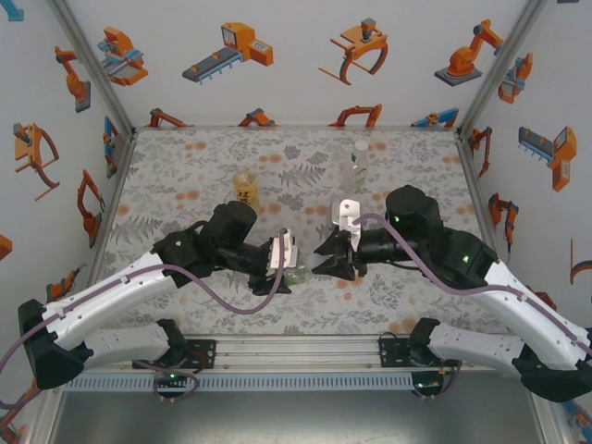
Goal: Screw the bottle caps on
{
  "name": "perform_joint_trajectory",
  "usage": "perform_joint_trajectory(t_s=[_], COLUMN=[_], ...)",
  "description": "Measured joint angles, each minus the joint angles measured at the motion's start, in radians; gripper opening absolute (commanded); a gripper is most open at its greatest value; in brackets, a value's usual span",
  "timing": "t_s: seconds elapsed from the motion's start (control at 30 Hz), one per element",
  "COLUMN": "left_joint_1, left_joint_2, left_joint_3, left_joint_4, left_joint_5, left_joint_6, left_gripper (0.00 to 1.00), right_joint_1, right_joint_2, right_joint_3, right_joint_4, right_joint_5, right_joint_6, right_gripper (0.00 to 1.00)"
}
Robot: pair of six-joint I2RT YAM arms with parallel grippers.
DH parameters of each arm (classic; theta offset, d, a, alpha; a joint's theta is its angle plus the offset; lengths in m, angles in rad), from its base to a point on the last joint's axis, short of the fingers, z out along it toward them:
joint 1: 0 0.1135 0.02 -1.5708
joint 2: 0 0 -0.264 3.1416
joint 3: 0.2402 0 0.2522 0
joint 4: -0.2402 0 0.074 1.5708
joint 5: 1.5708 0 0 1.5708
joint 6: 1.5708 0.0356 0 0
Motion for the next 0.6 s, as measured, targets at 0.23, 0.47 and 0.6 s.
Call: perform_joint_trajectory(t_s=[0.23, 0.47, 0.6], left_joint_1=[0.0, 0.008, 0.011], left_joint_2=[0.0, 0.0, 0.0], left_joint_3=[0.0, 0.0, 0.0], left_joint_4=[-0.002, -0.01, -0.016], left_joint_5=[-0.004, -0.048, -0.08], left_joint_6=[0.003, 0.003, -0.001], left_gripper=[0.0, 0.0, 0.0], right_joint_1=[0.001, 0.008, 0.008], right_joint_2=[0.005, 0.034, 0.05], right_joint_3=[0.0, 0.009, 0.009], right_joint_4=[0.002, 0.001, -0.003], right_joint_5=[0.031, 0.175, 0.257], right_joint_6=[0.096, 0.463, 0.786], right_gripper=[0.0, 0.0, 0.0])
